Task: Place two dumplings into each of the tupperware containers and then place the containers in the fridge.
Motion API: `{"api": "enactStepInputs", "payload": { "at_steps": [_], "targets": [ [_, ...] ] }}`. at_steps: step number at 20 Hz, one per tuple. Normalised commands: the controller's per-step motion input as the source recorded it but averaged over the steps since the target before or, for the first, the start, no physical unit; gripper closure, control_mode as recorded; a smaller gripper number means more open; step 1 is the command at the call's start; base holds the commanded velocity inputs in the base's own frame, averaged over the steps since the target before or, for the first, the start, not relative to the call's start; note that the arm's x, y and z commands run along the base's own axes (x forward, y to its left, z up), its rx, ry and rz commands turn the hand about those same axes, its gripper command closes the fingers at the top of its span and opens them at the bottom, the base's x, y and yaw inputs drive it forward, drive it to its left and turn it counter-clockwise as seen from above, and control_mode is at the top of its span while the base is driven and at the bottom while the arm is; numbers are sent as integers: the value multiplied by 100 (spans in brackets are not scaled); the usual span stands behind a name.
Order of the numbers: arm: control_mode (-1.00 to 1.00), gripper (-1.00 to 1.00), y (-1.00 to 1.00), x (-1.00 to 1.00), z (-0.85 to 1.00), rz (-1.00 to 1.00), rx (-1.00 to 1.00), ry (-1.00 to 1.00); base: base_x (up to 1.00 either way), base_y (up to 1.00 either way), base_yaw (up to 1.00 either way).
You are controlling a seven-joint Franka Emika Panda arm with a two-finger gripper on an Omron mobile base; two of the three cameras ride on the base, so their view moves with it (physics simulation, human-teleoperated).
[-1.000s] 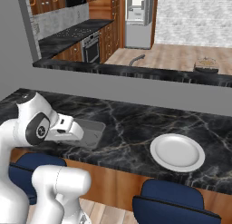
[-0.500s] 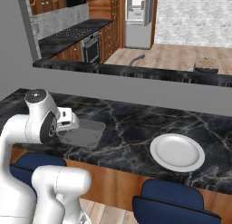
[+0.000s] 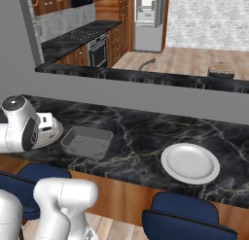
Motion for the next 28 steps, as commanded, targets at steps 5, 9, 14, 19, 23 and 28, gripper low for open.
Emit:
{"api": "enactStepInputs", "payload": {
  "at_steps": [5,9,14,19,23,28],
  "targets": [
    [-100,-100,90,58,0,20,-2,2,0,0,0],
    [-100,-100,73,93,0,17,-3,17,0,0,0],
    [-100,-100,66,54,-1,20,-4,10,0,0,0],
    [-100,-100,74,9,-7,20,-11,2,0,0,0],
    [-100,-100,48,0,-31,20,-14,6,0,0,0],
    [-100,-100,4,46,-34,17,-7,15,0,0,0]
  ]
}}
